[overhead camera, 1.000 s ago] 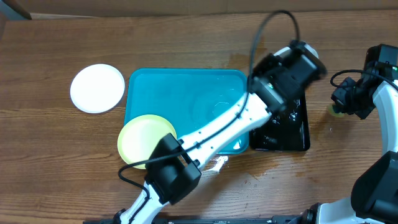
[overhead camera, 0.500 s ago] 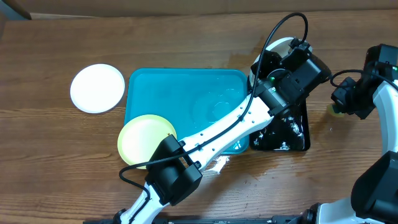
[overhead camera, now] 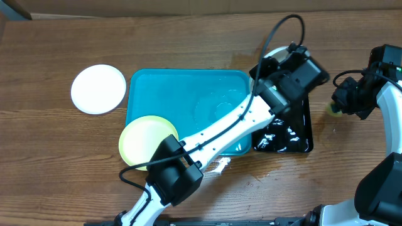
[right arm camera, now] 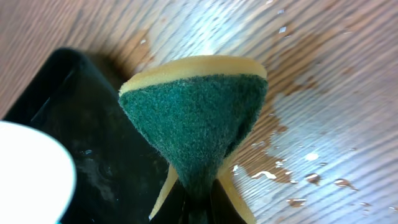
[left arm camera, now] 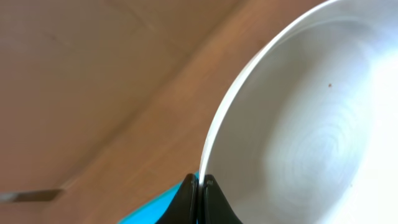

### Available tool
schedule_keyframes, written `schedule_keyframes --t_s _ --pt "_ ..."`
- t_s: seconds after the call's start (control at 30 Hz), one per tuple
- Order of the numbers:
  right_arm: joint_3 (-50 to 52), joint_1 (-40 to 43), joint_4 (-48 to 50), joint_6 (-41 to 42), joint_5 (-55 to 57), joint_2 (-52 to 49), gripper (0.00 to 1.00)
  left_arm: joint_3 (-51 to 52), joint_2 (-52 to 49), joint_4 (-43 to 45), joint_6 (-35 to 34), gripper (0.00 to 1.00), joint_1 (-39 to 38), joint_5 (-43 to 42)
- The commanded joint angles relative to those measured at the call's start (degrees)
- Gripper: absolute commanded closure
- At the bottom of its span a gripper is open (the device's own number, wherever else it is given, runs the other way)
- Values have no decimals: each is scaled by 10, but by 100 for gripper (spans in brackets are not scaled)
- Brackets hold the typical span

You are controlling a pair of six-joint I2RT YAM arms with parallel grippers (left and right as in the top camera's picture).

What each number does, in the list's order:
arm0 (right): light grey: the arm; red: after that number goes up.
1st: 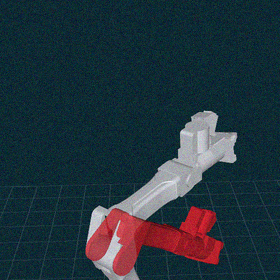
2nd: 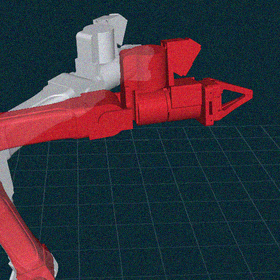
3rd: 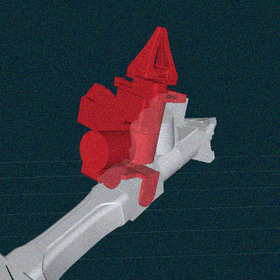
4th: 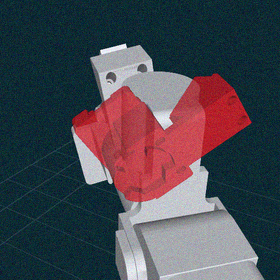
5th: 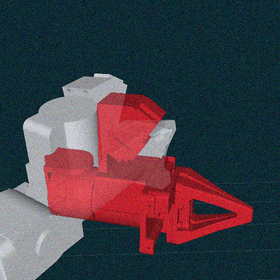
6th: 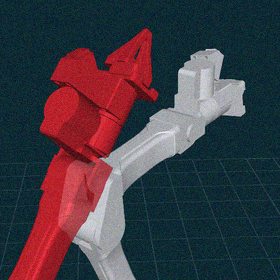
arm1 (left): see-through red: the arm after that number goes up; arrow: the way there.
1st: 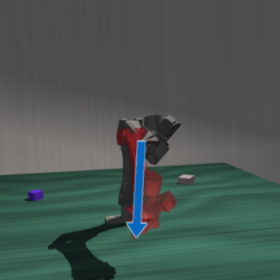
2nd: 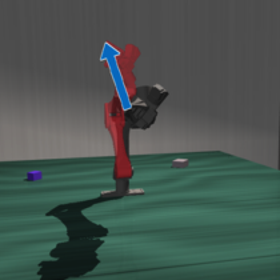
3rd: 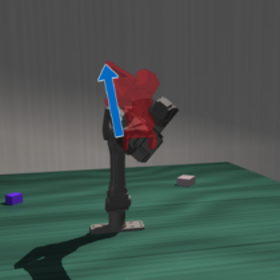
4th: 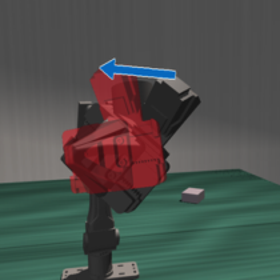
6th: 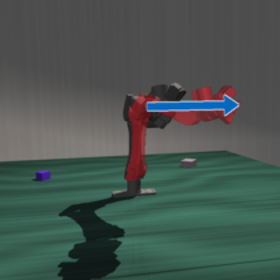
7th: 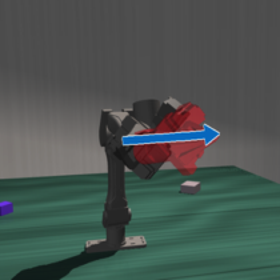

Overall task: Clean dirty plates on tray and stack at the side
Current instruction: 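Swing the held white plate left over the teal tray with the left gripper, then lower the white plate onto the other white plate and release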

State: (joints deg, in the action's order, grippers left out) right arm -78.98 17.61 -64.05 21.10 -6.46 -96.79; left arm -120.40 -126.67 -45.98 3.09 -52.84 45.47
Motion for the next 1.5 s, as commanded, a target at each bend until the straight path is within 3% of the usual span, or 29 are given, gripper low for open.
schedule_keyframes --t_s 0.0,0.27,0.37,0.63,0.9,1.2,1.47 --pt "-12 0 3 -16 -44 15 96 -31 9 -36 -60 96 54 -161" --pt "-12 -8 3 -16 -52 15 96 -134 20 -194 -102 96 255 -584" --pt "-10 -26 2 -16 -53 15 96 -140 20 -254 -113 96 334 -626" --pt "8 -139 25 -20 -41 14 96 -139 20 -374 -115 96 522 -621" --pt "19 -227 38 -19 -36 11 96 -136 19 -428 -176 96 656 -478" --pt "19 -243 44 -16 -26 7 96 -116 19 -436 -186 96 750 -433" --pt "19 -243 46 -16 -26 7 96 -46 19 -402 -186 96 785 -415"
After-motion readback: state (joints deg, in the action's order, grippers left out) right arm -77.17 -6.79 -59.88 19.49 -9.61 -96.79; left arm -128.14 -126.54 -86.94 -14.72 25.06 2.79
